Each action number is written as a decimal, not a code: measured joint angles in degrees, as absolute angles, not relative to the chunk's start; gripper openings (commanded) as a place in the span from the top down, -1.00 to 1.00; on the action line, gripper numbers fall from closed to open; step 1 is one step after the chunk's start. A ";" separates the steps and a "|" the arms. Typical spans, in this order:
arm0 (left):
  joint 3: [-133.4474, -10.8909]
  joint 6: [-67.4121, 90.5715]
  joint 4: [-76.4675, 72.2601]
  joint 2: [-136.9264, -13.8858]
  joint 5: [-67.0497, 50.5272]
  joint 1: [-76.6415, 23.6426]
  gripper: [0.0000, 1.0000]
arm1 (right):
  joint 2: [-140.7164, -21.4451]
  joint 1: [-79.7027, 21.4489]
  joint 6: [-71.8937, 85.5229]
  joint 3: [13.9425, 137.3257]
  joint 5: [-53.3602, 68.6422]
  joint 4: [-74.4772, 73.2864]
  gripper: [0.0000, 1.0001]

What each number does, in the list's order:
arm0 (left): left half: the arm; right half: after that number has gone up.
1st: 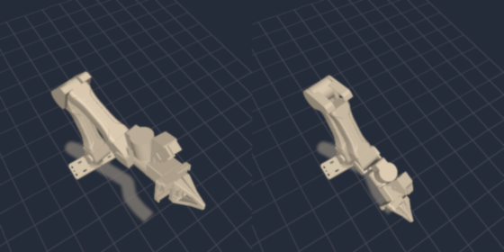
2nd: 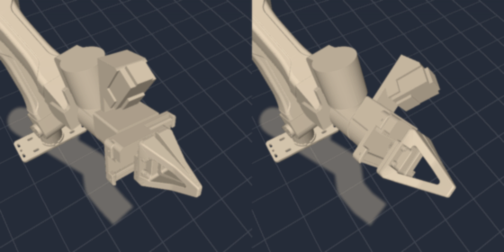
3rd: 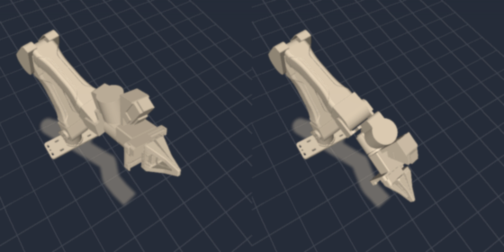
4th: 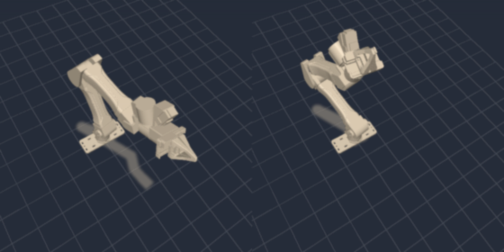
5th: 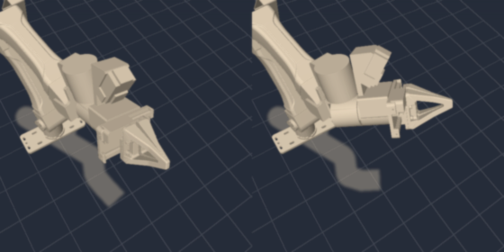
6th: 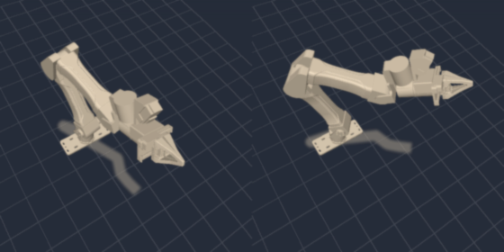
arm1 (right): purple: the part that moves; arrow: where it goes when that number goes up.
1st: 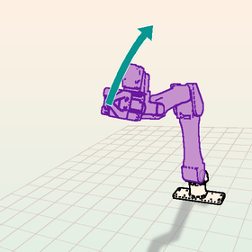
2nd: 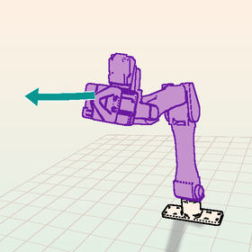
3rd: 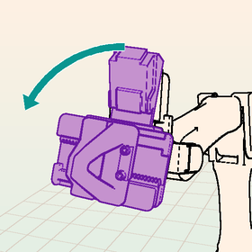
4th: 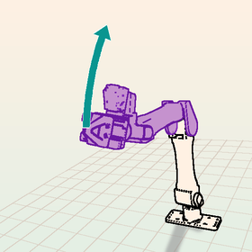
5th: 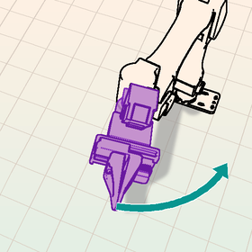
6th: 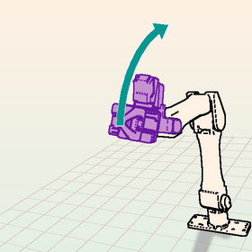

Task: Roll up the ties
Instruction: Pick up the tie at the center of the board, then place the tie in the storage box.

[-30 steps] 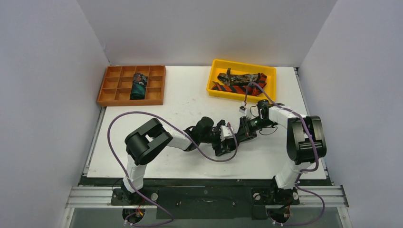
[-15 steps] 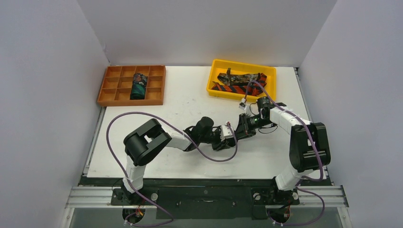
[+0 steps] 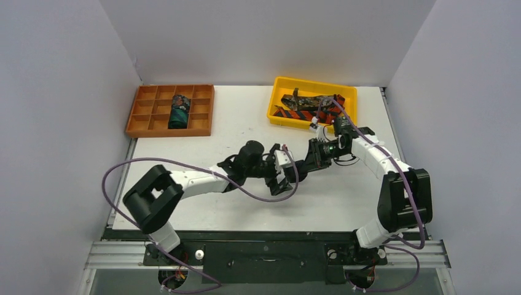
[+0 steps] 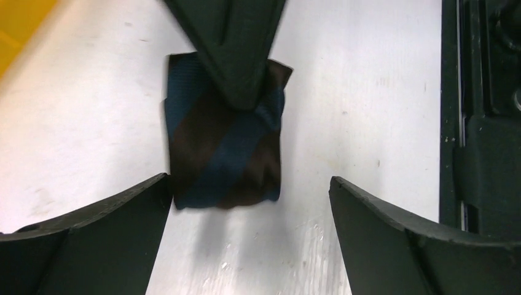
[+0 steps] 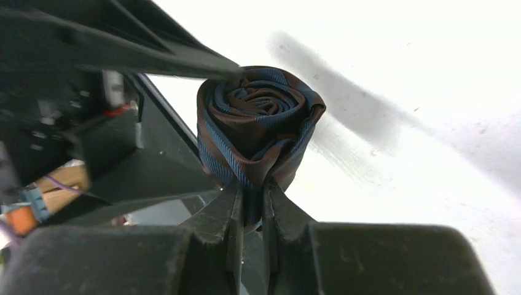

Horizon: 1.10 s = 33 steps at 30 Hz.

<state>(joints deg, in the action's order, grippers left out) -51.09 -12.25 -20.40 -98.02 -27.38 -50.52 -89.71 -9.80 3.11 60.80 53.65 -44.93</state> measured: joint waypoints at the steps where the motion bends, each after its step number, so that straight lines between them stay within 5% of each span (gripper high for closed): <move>1: -51.09 -11.94 -19.11 -96.16 -27.22 -49.82 -0.93 | -88.99 -9.80 2.81 61.39 52.93 -44.97 1.00; 9: -52.71 -0.78 -7.40 -81.62 -24.40 -38.35 -0.93 | -86.43 -9.78 2.70 66.59 50.22 -45.10 1.00; 16: -65.06 13.34 3.49 -81.25 -32.47 -24.01 -0.93 | -86.32 -9.69 10.92 71.83 50.39 -40.62 1.00; 22: -66.26 37.41 -6.09 -85.38 -48.66 -14.41 -0.93 | -85.01 -9.69 27.83 72.34 51.57 -27.83 1.00; 33: -62.61 68.53 -30.15 -96.49 -55.35 -18.48 -0.93 | -84.84 -11.31 49.17 67.96 53.47 -7.20 1.00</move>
